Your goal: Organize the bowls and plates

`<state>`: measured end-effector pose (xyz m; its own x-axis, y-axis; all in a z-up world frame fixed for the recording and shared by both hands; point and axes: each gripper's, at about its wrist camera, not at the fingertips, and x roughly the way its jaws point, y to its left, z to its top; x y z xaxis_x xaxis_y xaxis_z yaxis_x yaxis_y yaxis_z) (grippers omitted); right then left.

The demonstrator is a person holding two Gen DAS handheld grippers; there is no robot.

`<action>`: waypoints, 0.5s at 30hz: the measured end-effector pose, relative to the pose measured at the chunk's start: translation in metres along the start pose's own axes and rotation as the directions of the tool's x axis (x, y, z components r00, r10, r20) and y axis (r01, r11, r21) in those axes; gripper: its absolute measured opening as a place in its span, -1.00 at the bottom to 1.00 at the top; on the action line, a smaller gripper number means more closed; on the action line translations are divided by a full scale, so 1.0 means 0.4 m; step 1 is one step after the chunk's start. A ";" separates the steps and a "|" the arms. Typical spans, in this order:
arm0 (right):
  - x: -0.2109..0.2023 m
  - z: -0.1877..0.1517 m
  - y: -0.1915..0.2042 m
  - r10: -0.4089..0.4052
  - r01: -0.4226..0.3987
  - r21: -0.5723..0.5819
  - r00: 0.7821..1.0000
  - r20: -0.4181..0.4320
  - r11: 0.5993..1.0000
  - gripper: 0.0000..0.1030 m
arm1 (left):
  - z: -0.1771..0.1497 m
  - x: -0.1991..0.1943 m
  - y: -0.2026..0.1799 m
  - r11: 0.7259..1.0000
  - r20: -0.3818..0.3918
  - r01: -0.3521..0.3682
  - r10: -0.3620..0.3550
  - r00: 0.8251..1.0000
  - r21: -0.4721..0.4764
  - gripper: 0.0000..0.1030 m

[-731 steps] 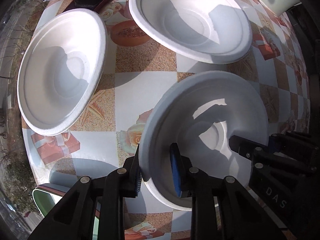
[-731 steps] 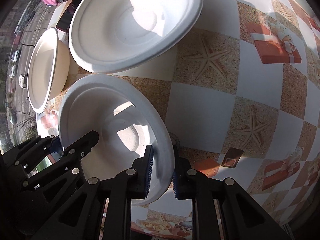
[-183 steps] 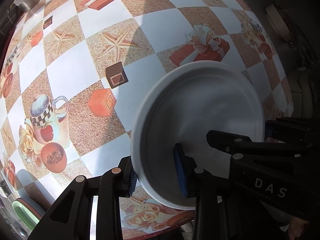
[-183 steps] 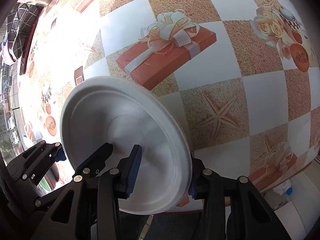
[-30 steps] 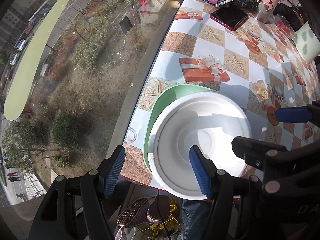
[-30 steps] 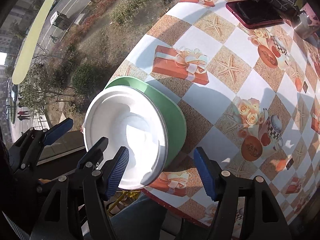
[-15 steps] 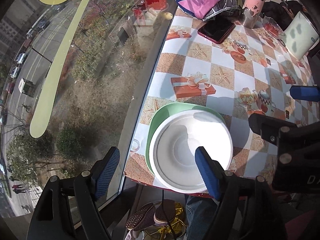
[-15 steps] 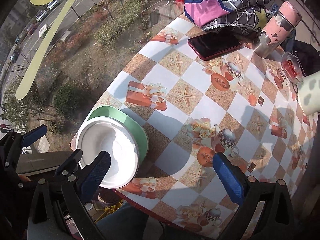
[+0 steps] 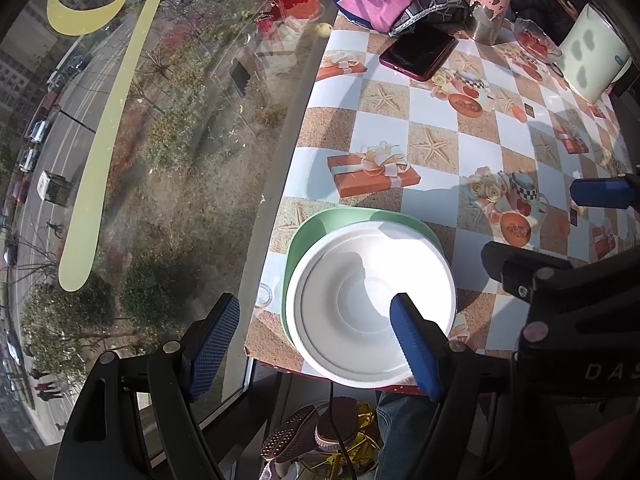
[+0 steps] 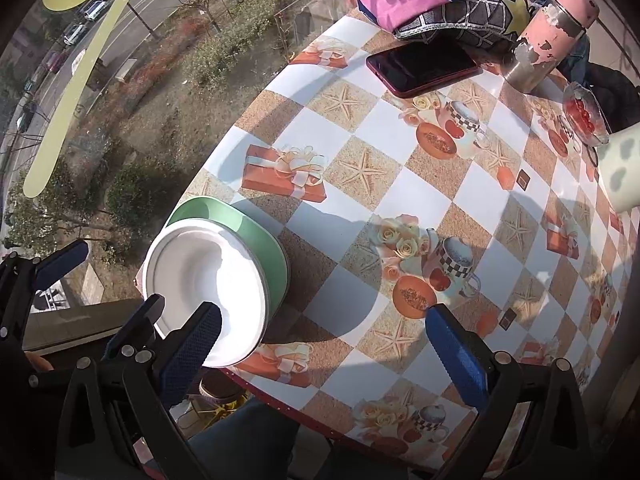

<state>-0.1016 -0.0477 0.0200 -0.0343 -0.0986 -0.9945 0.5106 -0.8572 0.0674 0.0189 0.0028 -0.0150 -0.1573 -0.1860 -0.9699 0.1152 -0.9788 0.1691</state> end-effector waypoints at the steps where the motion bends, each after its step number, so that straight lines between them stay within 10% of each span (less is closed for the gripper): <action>1: 0.000 -0.001 0.000 0.001 -0.001 0.001 1.000 0.000 1.000 1.00 | 0.000 0.000 -0.001 1.000 -0.001 -0.002 0.002 1.000 0.000 0.57; 15: 0.010 -0.007 -0.009 0.023 -0.023 0.009 1.000 -0.014 1.000 1.00 | -0.004 -0.001 -0.010 1.000 -0.027 -0.017 0.017 0.999 -0.001 0.57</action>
<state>-0.1013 -0.0436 0.0154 -0.0102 -0.1112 -0.9937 0.5033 -0.8593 0.0910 0.0199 0.0070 -0.0157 -0.1291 -0.2006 -0.9711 0.1194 -0.9754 0.1856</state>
